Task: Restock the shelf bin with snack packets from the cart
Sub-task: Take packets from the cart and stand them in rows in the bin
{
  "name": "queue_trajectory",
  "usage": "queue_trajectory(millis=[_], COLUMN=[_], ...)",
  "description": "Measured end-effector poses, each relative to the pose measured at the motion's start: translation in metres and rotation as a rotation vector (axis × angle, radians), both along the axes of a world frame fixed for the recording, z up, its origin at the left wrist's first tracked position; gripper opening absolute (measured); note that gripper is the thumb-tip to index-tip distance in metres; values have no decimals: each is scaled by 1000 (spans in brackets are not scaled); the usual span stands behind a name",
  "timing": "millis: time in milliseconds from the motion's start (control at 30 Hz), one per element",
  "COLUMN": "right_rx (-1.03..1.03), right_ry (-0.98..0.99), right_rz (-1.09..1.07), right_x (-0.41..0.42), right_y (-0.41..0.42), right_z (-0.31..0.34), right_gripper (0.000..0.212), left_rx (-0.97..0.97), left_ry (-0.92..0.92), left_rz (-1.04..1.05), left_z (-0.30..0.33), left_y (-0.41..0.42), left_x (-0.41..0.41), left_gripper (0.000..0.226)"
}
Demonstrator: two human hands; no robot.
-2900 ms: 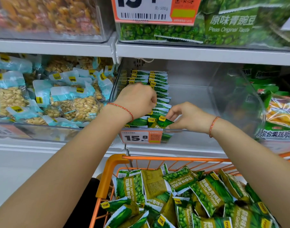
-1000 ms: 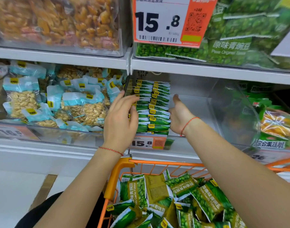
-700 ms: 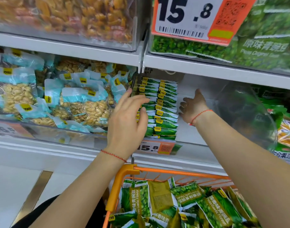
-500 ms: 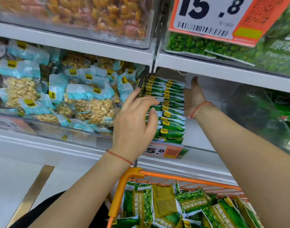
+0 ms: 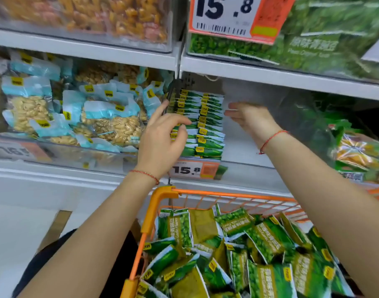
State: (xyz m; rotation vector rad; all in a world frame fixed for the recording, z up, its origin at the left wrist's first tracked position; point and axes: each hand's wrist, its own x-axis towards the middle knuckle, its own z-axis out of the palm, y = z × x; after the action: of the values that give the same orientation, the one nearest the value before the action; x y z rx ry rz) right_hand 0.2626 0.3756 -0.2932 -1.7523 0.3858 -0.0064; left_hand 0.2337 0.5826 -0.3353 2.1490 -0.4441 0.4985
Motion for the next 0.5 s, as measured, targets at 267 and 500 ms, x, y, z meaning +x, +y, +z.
queue_trajectory(millis=[267,500], right_rx=[-307,-445], right_ry=[-199,190], right_rz=[133,465], right_x=[-142,-220], right_y=[-6,-18], right_z=[47,26], right_gripper=[19,15], left_rx=[117,801], left_ry=[-9,423], left_rz=[-35,-348], left_z=[33,51], left_y=[-3,7], left_x=[-54,-144], left_gripper=[26,25])
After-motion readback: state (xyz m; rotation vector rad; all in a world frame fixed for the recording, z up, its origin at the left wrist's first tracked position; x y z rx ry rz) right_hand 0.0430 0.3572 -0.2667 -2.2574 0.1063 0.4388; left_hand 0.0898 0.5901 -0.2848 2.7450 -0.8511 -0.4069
